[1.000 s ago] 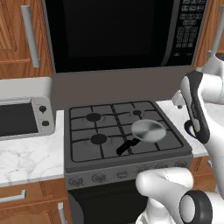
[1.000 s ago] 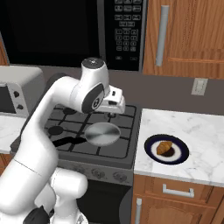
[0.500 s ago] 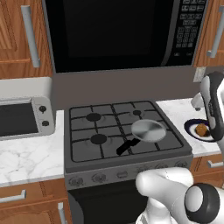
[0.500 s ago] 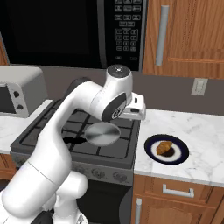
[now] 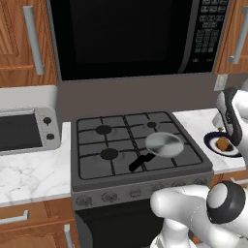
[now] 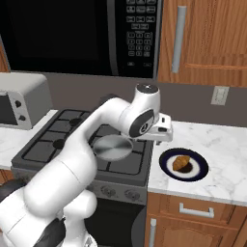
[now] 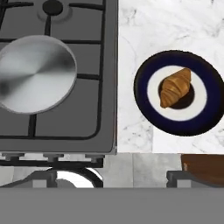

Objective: Pick the croissant and place it on the pan. Then turn on the stove to warm the croissant.

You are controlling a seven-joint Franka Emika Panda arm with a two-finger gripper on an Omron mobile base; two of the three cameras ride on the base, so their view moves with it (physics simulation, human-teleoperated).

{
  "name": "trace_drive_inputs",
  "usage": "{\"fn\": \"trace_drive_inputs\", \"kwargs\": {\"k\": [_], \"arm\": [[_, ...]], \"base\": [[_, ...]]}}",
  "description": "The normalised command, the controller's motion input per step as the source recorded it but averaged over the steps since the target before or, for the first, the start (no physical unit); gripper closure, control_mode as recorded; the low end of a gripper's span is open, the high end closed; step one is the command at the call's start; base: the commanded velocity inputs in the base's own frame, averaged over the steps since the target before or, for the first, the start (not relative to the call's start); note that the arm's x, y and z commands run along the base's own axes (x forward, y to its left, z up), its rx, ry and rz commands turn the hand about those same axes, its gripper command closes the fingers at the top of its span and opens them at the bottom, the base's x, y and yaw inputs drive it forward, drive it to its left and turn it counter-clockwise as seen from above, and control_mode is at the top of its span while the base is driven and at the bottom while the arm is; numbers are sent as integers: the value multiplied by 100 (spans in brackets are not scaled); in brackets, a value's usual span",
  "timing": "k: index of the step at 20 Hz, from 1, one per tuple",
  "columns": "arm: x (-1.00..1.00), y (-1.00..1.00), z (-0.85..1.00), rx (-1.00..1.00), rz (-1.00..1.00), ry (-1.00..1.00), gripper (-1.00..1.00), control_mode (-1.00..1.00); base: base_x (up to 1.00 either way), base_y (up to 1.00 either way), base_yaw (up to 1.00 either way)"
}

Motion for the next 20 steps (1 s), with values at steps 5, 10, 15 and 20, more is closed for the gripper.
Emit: {"fn": "trace_drive_inputs", "kwargs": {"k": [5, 10, 15, 20], "arm": [[48, -55, -69, -10, 0, 9, -100, -100], [31, -54, -50, -5, -2, 12, -100, -100], [9, -28, -18, -1, -2, 3, -100, -100], [0, -1, 0, 0, 0, 0, -100, -100]], "base": [[0, 0, 0], [0, 0, 0], [0, 0, 0], [0, 0, 0]]}}
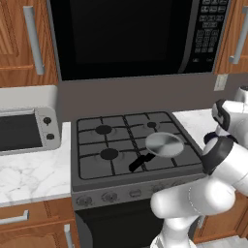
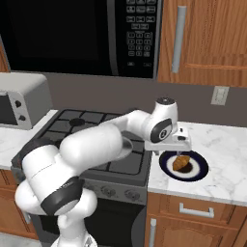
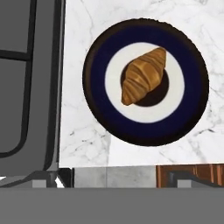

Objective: Pick the croissant and place it on the pan. Then turn on the stove to warm the croissant.

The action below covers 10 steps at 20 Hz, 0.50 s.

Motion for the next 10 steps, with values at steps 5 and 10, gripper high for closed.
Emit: {"fn": "trace_drive_inputs", "kwargs": {"k": [5, 10], "arm": [[15, 0, -11, 0, -1, 4, -100, -100], [34, -4, -20, 0, -3, 4, -100, -100]], "base": [[0, 0, 0], [0, 0, 0]]}}
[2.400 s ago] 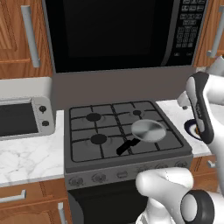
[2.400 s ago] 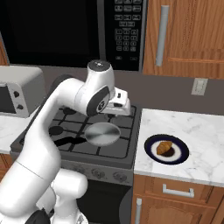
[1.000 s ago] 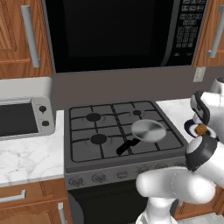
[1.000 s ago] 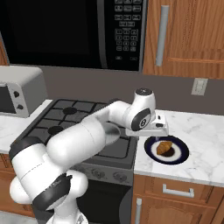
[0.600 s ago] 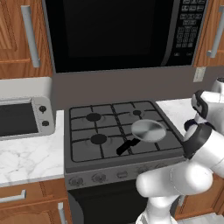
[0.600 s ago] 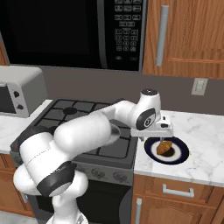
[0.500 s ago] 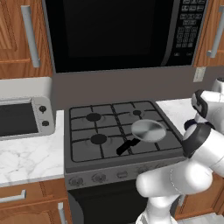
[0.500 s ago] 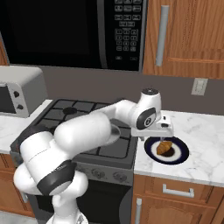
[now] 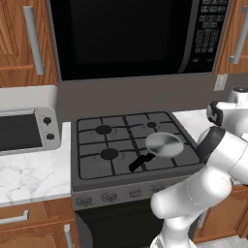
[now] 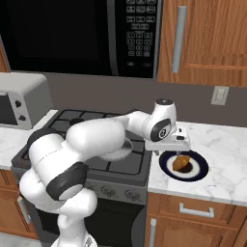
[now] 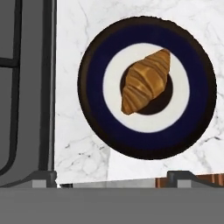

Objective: Pick the croissant and place it on the pan. Then turn on the stove to warm the croissant.

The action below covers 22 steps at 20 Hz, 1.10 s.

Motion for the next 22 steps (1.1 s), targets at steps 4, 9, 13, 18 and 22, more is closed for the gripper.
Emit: {"fn": "trace_drive_inputs", "kwargs": {"k": [4, 9, 13, 18, 22], "arm": [[26, -8, -19, -1, -2, 1, -100, -100], [25, -23, -17, 0, -3, 0, -100, -100], [19, -26, -20, 0, -3, 0, -100, -100], [18, -17, -16, 0, -3, 0, -100, -100], [24, -7, -7, 0, -4, 0, -100, -100]], "base": [[0, 0, 0], [0, 0, 0], [0, 0, 0], [0, 0, 0], [0, 0, 0]]}}
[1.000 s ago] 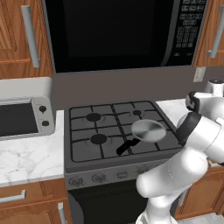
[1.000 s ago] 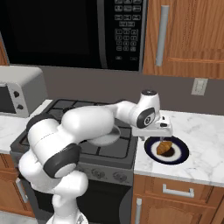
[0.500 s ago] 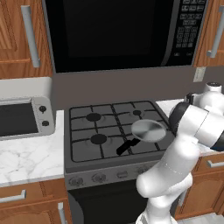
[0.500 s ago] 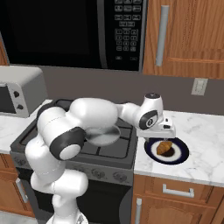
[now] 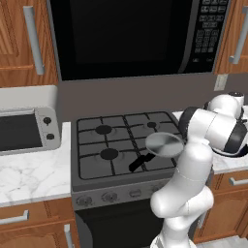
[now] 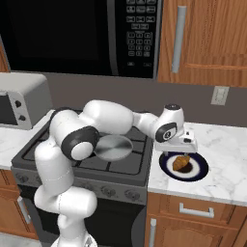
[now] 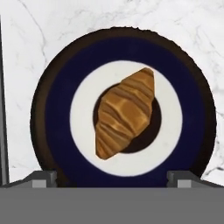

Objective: Pick the croissant and place it on the pan. Then turn on the stove to warm the croissant.

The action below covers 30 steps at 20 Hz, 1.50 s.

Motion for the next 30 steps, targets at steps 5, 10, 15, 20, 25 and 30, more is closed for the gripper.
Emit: {"fn": "trace_drive_inputs", "kwargs": {"k": [5, 10, 15, 20, 25, 30], "arm": [[26, -13, -15, 0, -3, 0, -100, -100], [21, -18, -22, 0, -3, 0, -100, -100], [7, -21, -28, 0, -2, 1, -100, -100], [1, -13, -28, 0, -1, 0, -100, -100], [9, -1, -27, 0, 0, 1, -100, -100], [16, 0, -19, 0, -1, 1, -100, -100]], "base": [[0, 0, 0], [0, 0, 0], [0, 0, 0], [0, 0, 0], [0, 0, 0], [0, 0, 0]]}}
